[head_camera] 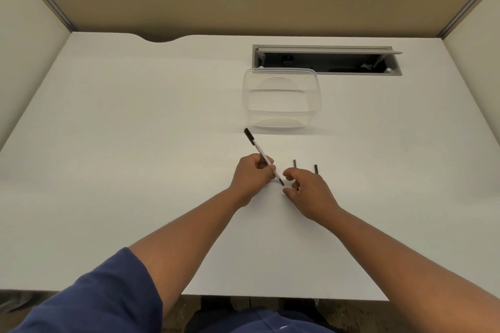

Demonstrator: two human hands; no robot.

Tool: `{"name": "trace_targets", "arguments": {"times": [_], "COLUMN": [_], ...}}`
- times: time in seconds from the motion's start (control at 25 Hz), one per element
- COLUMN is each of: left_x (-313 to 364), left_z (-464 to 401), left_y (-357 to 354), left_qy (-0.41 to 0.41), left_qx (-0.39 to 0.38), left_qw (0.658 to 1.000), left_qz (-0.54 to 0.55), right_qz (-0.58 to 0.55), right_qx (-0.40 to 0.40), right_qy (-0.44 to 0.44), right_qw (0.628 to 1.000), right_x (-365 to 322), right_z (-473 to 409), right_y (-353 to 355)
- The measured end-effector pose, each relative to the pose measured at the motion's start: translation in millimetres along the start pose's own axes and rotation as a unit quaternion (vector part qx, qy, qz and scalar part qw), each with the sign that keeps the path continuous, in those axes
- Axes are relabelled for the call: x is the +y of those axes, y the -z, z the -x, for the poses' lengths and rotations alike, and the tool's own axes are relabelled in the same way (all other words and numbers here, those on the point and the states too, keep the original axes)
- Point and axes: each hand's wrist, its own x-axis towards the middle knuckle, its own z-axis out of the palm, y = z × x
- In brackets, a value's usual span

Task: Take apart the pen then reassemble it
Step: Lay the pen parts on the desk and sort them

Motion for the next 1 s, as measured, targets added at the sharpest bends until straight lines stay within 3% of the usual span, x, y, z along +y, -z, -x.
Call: {"name": "trace_targets", "arguments": {"times": [0.24,0.52,0.76,0.84,0.92,1.0], "left_x": [-3,0,3,2,0,-5], "left_z": [3,9,14,15,17,20], "left_y": [1,2,4,7,10,12], "left_qy": [0.102,0.128,0.119,0.113,0.078,-0.014], "left_qx": [0.011,0.005,-0.027,-0.015,-0.001,0.016], "left_qw": [0.985,0.968,0.971,0.986,0.995,0.962], "left_qz": [0.139,0.215,0.205,0.121,-0.066,-0.271], "right_qz": [-0.011,-0.027,-0.044,-0.032,-0.013,0.005], "right_qx": [0.015,0.048,0.035,0.041,0.046,0.046], "right_qy": [-0.002,0.016,0.042,0.037,0.026,0.024], "right_qw": [1.0,0.998,0.998,0.998,0.999,0.999], "right_x": [-2,-6,-7,-6,-5,-4], "right_z": [-1,1,-5,-7,-9,-10], "right_y": [-11,-10,-4,-1,1,4]}}
